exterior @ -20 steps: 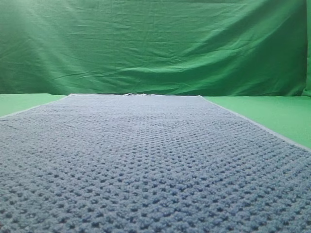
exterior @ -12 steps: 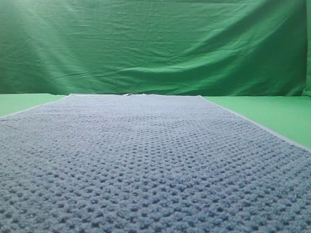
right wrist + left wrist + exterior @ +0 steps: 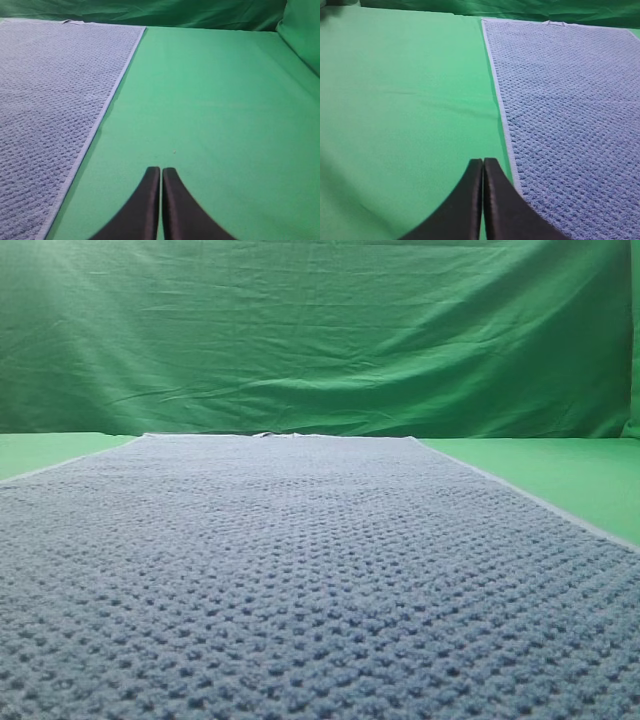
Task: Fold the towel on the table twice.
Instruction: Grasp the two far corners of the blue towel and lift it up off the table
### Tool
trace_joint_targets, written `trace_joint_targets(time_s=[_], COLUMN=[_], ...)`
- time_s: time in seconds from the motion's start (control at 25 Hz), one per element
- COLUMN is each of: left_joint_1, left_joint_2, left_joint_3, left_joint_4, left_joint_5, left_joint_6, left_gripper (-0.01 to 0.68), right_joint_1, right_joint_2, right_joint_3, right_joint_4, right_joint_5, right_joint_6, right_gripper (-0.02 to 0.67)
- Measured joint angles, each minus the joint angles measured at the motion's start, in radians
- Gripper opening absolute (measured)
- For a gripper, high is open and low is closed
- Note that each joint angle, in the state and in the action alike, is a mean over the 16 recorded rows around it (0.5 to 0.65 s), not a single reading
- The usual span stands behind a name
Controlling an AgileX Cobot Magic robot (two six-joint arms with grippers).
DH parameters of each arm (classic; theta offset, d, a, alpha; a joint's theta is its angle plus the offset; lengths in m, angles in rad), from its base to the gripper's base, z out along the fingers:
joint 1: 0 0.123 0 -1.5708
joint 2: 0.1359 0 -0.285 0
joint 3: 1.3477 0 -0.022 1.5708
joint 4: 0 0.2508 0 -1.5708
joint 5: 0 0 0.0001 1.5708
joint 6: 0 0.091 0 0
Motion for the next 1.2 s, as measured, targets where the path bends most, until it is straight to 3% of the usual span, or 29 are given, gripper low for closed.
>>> trace_joint_targets(time_s=[0.24,0.8,1.2], left_joint_1=[0.0,0.0,0.0], left_joint_2=[0.0,0.0,0.014], left_joint_3=[0.001,0.002,-0.065], left_joint_4=[-0.046,-0.155,-0.156], left_joint_5=[-0.072,-0.442,-0.373], left_joint_6=[0.0,-0.014,-0.06], left_gripper=[0.0,0.0,0.0], right_joint_1=[0.0,0.0,0.0], right_joint_2=[0.0,0.0,0.001], right_joint_3=[0.0,0.005,-0.016], right_joint_4=[0.001,0.06,0.188], right_joint_5=[-0.001,-0.125,-0.354], right_joint_6=[0.0,0.0,0.011], right_gripper=[0.0,0.0,0.0])
